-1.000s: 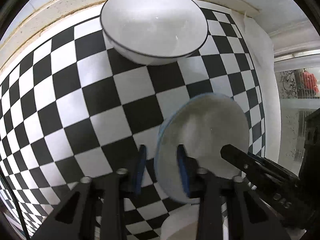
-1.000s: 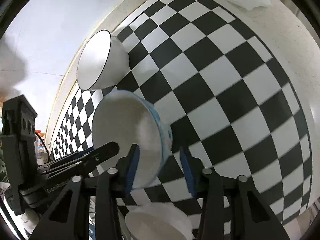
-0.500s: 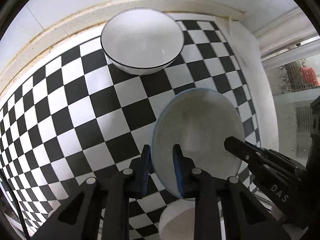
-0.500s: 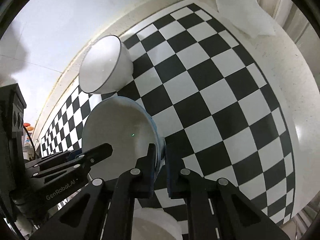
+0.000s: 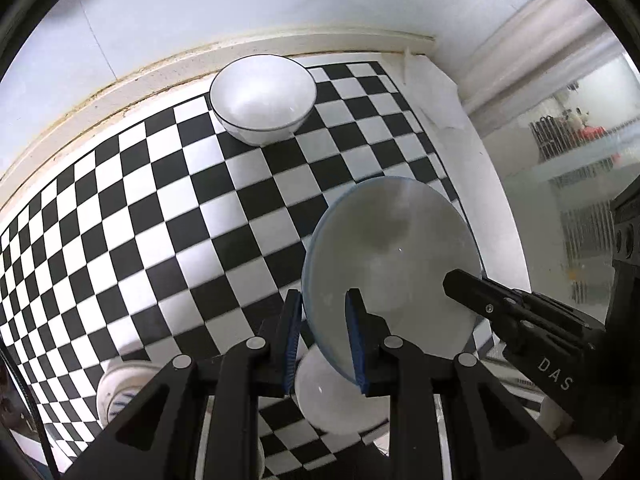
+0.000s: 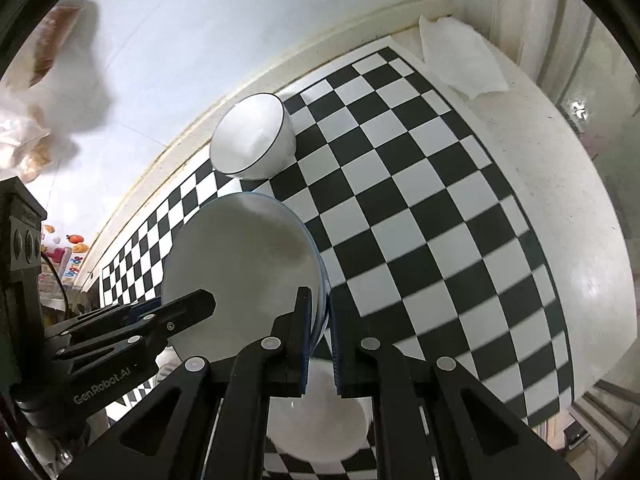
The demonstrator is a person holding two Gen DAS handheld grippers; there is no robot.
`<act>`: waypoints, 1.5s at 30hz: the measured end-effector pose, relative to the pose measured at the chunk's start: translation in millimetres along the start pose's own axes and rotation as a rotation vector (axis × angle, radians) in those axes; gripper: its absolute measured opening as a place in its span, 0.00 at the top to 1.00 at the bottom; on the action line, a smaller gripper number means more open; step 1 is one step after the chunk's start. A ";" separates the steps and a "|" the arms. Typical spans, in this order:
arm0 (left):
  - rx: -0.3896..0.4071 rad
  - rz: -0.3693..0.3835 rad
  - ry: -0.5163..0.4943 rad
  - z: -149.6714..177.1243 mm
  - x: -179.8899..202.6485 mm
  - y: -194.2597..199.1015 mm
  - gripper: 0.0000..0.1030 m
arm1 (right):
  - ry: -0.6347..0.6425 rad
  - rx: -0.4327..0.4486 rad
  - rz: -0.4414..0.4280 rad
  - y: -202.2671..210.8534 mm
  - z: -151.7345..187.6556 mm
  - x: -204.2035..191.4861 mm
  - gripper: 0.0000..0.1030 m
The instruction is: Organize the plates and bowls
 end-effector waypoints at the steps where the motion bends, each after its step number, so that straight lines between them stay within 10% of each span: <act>1: -0.003 0.004 -0.001 5.3 1.3 2.0 0.81 | 0.003 0.004 0.002 5.2 5.3 0.2 0.90; 22: -0.166 -0.065 -0.054 101.1 -1.6 -49.9 0.81 | -0.030 -0.086 0.019 -14.6 114.3 21.7 0.90; 45: -0.144 -0.045 -0.008 90.6 -10.7 -31.6 0.80 | -0.047 -0.203 0.011 -29.8 116.9 34.9 0.89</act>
Point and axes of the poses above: each gripper's, at about its wrist camera, not at the fingertips, and y roughly against the way its jaws point, x to its right, z to its underside, the point moved 7 cm from there along -y, roughly the way its jaws point, and after that the axes turned 2 degrees about -x, right-handed, at the moved point
